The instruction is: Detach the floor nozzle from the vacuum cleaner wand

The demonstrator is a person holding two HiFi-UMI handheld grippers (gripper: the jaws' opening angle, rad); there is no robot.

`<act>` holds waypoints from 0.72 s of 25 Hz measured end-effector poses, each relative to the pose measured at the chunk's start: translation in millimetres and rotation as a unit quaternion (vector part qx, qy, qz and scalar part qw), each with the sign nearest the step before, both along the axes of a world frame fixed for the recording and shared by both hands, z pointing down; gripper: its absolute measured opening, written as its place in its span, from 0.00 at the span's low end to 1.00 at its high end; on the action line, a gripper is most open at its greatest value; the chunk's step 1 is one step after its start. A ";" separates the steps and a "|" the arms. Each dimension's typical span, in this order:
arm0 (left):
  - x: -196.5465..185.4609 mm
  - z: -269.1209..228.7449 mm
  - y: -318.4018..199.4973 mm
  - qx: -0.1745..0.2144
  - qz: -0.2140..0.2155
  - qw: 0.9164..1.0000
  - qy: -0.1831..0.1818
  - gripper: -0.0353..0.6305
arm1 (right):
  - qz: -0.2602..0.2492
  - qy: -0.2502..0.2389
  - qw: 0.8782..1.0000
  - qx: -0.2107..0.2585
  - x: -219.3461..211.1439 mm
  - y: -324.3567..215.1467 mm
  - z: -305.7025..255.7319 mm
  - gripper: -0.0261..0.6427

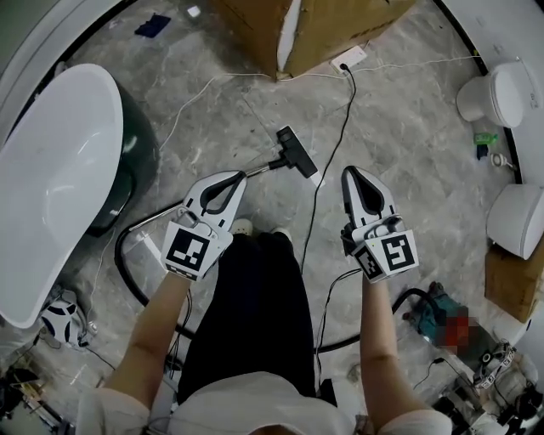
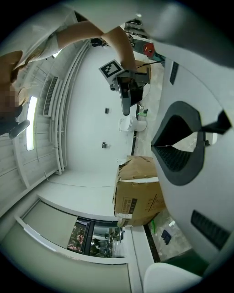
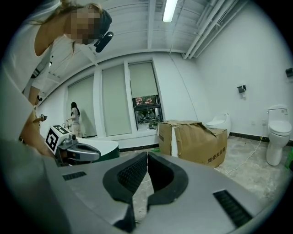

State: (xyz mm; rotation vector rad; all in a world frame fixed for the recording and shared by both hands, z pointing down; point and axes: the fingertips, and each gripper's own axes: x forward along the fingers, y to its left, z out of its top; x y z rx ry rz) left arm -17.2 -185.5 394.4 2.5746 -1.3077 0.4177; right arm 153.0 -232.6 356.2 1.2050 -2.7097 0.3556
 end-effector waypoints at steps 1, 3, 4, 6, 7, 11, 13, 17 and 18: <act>-0.1 12.9 -2.3 -0.002 -0.001 1.000 -0.001 0.07 | 0.000 -0.001 1.000 -0.001 1.1 -2.7 12.0 0.06; -0.3 36.8 -7.6 -0.005 -0.004 1.000 -0.001 0.07 | -0.001 -0.005 1.000 -0.002 2.9 -8.1 34.8 0.06; -0.2 48.1 -10.5 -0.006 -0.006 1.000 -0.001 0.07 | -0.003 -0.006 1.000 -0.003 3.5 -10.7 46.0 0.06; 0.0 70.7 -16.8 -0.009 -0.008 1.000 0.000 0.07 | -0.009 -0.003 1.000 -0.004 4.6 -16.2 68.5 0.06; 0.3 81.8 -19.5 -0.011 -0.010 1.000 0.001 0.07 | -0.012 0.000 1.000 -0.004 5.1 -18.7 79.7 0.06; 2.0 122.3 -27.4 -0.013 -0.008 1.000 0.001 0.07 | -0.024 0.006 1.000 -0.006 5.2 -25.0 119.5 0.06; 3.3 141.2 -29.8 -0.012 -0.005 1.000 0.000 0.07 | -0.030 0.006 1.000 -0.006 4.7 -26.7 138.7 0.06; 4.1 183.5 -35.5 -0.005 -0.017 1.000 0.015 0.07 | -0.038 0.002 0.999 -0.005 5.3 -33.1 181.6 0.06; 3.4 194.6 -37.4 -0.004 -0.019 1.000 0.015 0.07 | -0.039 0.000 0.999 -0.006 5.4 -35.7 193.1 0.06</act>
